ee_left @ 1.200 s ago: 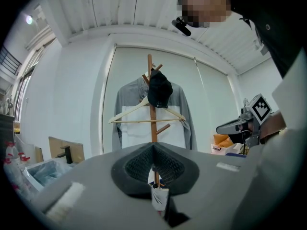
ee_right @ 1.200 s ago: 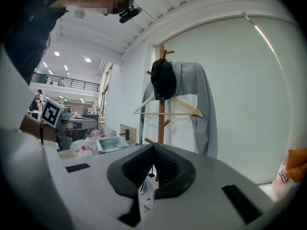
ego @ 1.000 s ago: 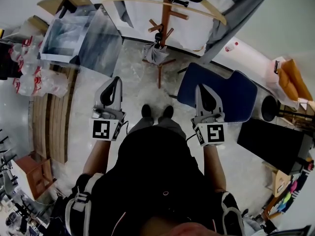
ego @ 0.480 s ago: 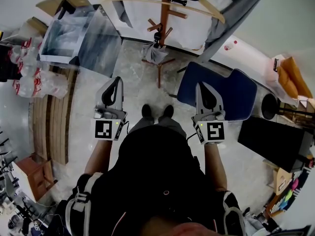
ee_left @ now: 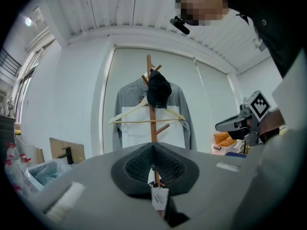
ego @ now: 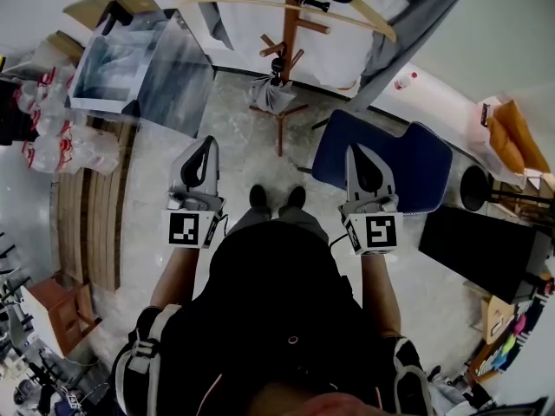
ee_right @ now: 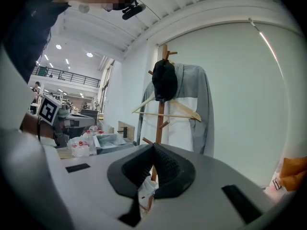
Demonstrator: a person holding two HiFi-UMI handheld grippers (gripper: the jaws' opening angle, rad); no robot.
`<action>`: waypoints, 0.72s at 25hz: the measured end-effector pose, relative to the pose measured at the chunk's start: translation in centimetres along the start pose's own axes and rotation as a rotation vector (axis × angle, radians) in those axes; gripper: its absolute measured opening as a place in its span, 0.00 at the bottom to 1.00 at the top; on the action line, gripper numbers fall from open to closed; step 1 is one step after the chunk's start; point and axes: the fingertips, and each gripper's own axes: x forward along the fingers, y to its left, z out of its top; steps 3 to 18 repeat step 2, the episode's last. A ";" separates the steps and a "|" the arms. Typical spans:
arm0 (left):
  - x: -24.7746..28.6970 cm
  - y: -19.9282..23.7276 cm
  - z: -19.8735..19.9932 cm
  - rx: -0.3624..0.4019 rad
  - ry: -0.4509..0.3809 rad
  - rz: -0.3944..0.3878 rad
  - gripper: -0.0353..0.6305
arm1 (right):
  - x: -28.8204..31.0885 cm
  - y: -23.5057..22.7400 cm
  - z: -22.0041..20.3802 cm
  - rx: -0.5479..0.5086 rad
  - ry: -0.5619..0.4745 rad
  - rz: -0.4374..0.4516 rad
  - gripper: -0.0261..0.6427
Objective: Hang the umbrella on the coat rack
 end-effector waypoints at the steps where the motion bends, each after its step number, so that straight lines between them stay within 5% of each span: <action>1: 0.0 -0.1 0.0 0.001 0.005 -0.006 0.05 | 0.1 0.1 0.2 -0.004 -0.015 0.003 0.04; 18: 0.0 -0.2 0.0 0.003 0.011 -0.012 0.05 | 0.2 0.1 0.4 -0.008 -0.032 0.007 0.04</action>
